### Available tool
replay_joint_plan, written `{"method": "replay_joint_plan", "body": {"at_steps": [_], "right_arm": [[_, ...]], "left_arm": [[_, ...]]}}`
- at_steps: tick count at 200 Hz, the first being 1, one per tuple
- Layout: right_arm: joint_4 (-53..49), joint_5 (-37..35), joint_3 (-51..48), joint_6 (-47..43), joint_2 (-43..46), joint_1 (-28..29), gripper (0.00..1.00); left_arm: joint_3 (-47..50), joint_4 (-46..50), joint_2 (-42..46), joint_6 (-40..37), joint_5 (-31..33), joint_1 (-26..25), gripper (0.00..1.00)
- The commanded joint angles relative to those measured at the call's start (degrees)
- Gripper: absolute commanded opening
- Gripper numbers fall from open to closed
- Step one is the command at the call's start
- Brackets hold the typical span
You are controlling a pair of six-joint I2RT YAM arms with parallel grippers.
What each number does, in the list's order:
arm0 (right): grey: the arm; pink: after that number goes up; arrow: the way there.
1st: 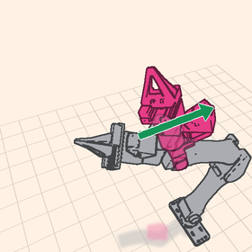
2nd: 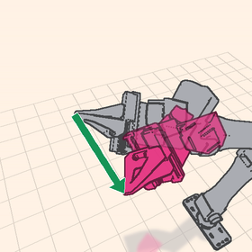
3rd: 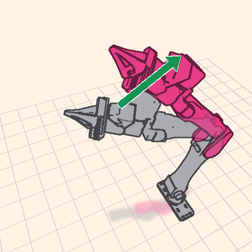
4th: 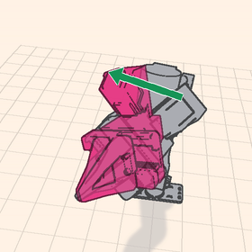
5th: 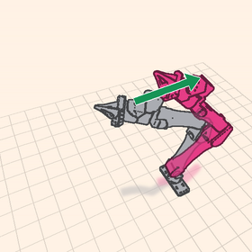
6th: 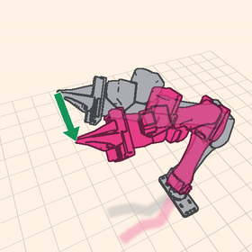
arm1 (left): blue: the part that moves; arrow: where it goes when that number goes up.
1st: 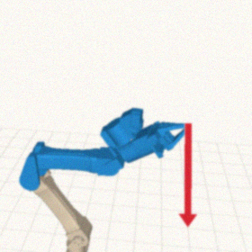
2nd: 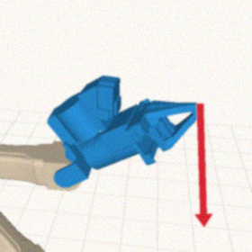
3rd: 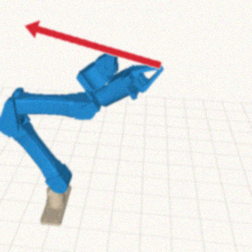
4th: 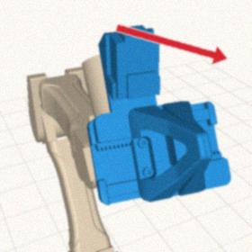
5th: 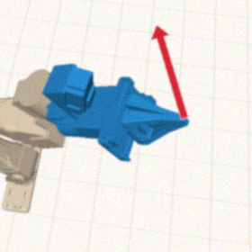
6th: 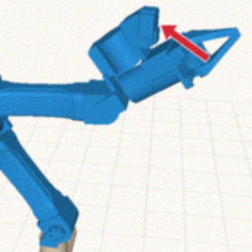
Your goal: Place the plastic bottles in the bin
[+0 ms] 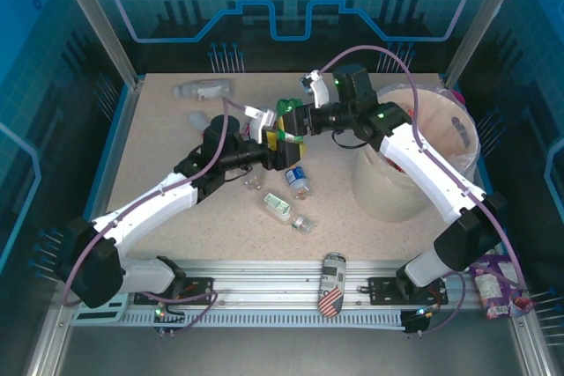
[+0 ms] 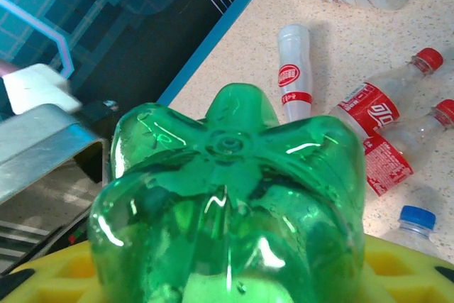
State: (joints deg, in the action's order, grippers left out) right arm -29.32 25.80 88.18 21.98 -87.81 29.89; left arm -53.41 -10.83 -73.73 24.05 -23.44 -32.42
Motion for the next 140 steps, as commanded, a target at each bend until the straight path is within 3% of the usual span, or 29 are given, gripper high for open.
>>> {"method": "replay_joint_plan", "body": {"at_steps": [1,34,54,67,89,111,131,140], "right_arm": [[-2.6,-2.0,3.0,-3.2,2.4,-1.7,0.47],[-10.3,-9.0,9.8,-9.3,6.9,-5.4,0.44],[-14.1,-12.6,13.9,-11.6,10.1,-9.3,0.41],[-17.2,-18.8,16.9,-13.8,12.4,-11.4,0.4],[-24.2,-32.0,21.5,-18.4,15.0,-15.3,0.38],[-31.5,-43.7,27.0,-24.3,14.9,-18.6,0.36],[-35.7,-47.2,28.9,-28.1,13.5,-22.2,0.33],[-36.3,-48.0,28.3,-29.6,13.1,-23.8,0.26]], "left_arm": [[0.7,1.2,2.9,-0.7,0.5,-0.2,0.99],[5.5,5.8,7.2,0.1,5.0,-0.1,0.99],[7.5,12.1,9.7,2.6,11.1,-0.1,0.99],[7.8,18.9,9.8,6.5,16.6,0.2,0.99],[8.9,27.0,8.0,12.4,20.2,0.4,0.99],[12.1,26.4,6.0,18.9,20.4,0.3,0.99],[13.8,24.7,3.5,24.2,20.7,0.2,0.94],[14.1,23.8,2.3,26.3,20.6,-0.3,0.93]]}}
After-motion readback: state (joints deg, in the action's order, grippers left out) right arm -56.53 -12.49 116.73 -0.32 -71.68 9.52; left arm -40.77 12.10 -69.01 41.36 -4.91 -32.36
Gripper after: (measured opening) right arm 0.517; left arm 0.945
